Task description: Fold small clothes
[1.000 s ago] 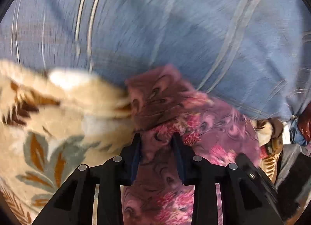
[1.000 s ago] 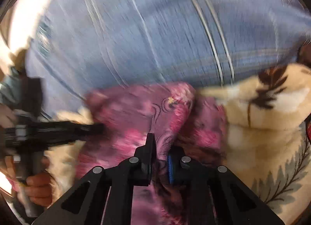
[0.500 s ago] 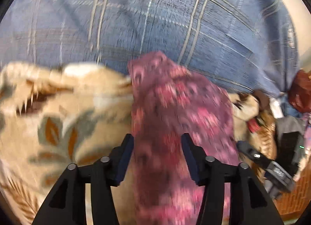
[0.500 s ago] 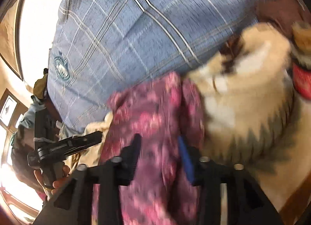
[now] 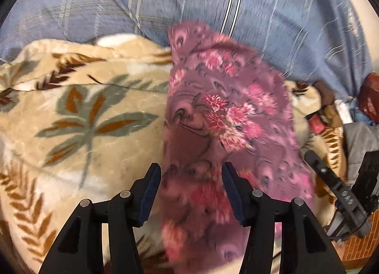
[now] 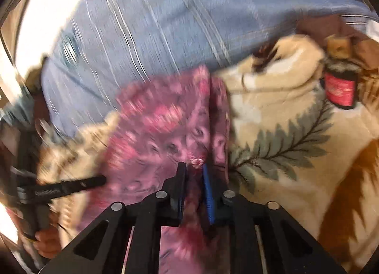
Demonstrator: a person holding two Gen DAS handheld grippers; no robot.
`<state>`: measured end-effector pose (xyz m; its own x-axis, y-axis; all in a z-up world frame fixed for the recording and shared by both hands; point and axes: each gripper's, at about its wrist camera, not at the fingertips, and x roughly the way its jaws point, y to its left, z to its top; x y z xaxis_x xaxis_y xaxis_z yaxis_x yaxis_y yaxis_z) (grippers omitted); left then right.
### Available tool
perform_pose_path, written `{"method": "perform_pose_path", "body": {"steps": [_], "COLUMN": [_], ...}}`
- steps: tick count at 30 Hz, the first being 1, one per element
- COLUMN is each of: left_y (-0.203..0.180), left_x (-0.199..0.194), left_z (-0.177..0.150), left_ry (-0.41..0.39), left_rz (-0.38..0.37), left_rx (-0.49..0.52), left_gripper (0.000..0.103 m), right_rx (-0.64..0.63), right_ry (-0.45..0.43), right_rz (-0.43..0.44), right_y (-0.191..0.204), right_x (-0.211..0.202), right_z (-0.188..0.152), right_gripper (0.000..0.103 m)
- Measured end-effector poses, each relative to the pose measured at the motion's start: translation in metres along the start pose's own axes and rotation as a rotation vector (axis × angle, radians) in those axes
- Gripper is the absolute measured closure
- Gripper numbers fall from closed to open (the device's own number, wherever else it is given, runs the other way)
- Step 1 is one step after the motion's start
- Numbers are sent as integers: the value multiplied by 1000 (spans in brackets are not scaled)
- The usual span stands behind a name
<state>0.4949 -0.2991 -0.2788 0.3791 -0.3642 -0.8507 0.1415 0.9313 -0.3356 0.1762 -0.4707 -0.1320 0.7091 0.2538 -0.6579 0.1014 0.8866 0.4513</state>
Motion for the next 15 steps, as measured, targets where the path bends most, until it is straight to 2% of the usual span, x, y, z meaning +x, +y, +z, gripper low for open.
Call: {"method": "perform_pose_path", "body": {"steps": [3, 6, 8, 9, 10, 12, 13, 14, 15], "left_y": [2, -1, 4, 10, 11, 6, 5, 5, 5], "left_x": [-32, -34, -7, 3, -2, -13, -18, -27, -36], "left_z": [-21, -50, -70, -76, -80, -83, -83, -82, -81], "left_ry": [-43, -21, 74, 100, 51, 53, 71, 81, 71], "left_rz": [-48, -61, -13, -14, -25, -2, -14, -44, -62], "left_rx": [1, 31, 43, 29, 34, 55, 58, 54, 46], "left_gripper": [50, 49, 49, 49, 49, 52, 56, 66, 66], "right_rx": [40, 50, 53, 61, 79, 105, 118, 130, 133], "right_ry": [-73, -79, -38, -1, 44, 0, 13, 11, -12], "right_rz": [116, 170, 142, 103, 70, 87, 83, 83, 79], "right_y": [-9, -2, -1, -6, -14, -22, -21, -21, -18], "right_x": [-42, -47, -33, -21, -9, -14, -19, -23, -32], "right_z": [-11, -29, -45, -54, -65, -69, -69, -66, -61], "right_gripper": [81, 75, 77, 79, 85, 87, 83, 82, 79]}}
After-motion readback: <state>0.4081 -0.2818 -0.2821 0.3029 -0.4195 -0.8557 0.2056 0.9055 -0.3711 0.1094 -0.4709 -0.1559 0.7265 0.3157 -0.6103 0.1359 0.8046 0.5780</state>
